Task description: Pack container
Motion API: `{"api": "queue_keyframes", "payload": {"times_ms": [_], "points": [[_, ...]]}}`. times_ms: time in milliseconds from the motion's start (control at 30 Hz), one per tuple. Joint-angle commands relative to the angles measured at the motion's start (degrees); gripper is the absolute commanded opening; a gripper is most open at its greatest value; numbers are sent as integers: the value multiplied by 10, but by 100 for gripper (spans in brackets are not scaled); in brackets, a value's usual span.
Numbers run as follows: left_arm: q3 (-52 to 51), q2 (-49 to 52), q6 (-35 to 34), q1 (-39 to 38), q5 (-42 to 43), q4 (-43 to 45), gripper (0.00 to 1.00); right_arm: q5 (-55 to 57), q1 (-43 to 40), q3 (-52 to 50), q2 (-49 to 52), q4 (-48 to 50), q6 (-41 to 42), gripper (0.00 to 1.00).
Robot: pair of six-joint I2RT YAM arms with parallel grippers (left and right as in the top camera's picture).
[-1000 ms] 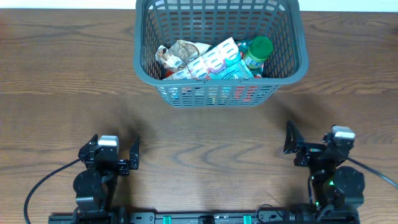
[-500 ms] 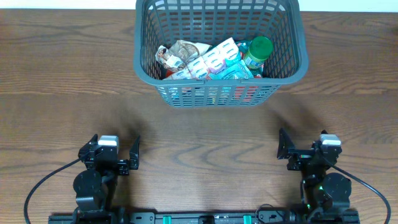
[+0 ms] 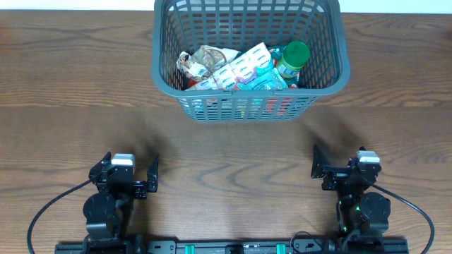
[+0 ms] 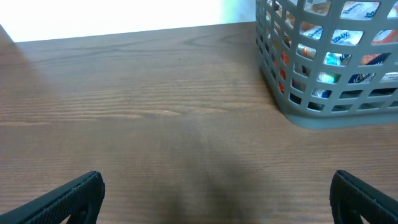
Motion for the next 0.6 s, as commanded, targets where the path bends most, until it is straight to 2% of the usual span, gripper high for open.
{"api": "queue_keyframes", "payload": {"times_ms": [0, 567], "points": [[-12, -4, 10, 2, -4, -1, 98, 3, -5, -2, -5, 3, -6, 99], [-12, -4, 10, 2, -4, -1, 99, -1, -5, -2, -5, 3, -6, 99]]}}
